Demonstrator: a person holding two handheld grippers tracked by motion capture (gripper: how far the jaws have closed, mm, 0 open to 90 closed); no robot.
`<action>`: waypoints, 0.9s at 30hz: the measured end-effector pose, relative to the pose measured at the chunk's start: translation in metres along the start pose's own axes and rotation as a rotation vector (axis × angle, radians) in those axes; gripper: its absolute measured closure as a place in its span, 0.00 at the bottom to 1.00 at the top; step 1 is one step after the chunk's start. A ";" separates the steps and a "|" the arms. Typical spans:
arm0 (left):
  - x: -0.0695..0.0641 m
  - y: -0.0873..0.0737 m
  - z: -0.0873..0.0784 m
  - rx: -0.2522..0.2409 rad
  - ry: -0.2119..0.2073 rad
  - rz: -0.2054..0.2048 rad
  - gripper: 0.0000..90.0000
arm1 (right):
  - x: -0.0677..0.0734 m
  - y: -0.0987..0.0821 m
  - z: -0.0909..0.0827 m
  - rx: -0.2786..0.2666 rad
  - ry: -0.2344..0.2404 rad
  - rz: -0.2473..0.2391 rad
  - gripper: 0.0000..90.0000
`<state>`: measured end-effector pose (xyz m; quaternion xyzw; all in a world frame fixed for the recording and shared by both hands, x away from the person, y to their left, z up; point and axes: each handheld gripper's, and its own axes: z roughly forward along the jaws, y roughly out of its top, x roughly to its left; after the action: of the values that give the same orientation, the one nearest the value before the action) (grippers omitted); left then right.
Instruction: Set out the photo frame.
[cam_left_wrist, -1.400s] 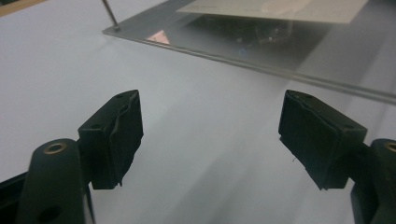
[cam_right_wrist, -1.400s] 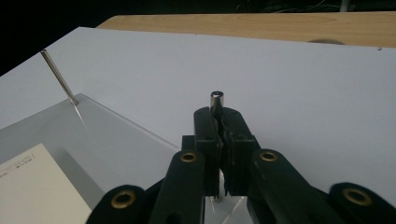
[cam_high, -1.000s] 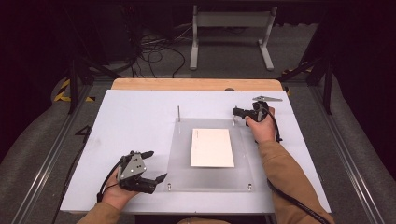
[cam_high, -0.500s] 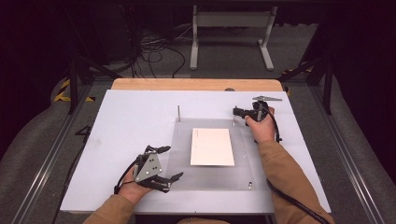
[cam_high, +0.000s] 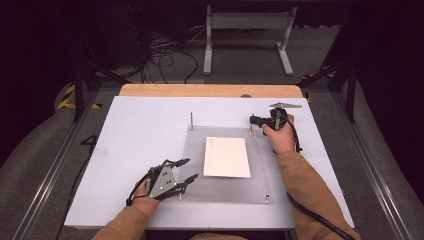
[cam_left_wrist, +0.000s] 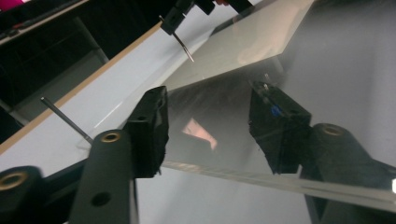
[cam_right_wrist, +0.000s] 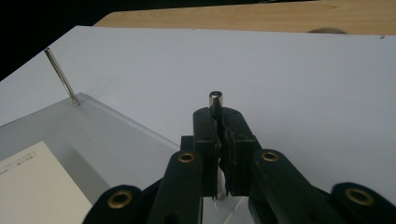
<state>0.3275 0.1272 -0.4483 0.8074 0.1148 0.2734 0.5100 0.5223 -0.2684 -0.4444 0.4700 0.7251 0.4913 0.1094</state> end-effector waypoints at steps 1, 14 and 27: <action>0.001 0.001 0.000 -0.002 -0.002 0.004 0.55 | -0.001 0.000 0.000 0.001 0.003 -0.006 0.94; -0.001 0.005 -0.001 0.010 0.010 0.011 0.59 | -0.008 -0.003 -0.032 -0.096 0.019 -0.069 0.65; 0.005 0.013 -0.002 0.019 -0.002 -0.029 0.59 | 0.024 -0.026 -0.117 -0.192 0.131 -0.418 0.44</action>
<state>0.3297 0.1253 -0.4346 0.8107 0.1285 0.2642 0.5065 0.4220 -0.3224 -0.4010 0.2645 0.7621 0.5541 0.2056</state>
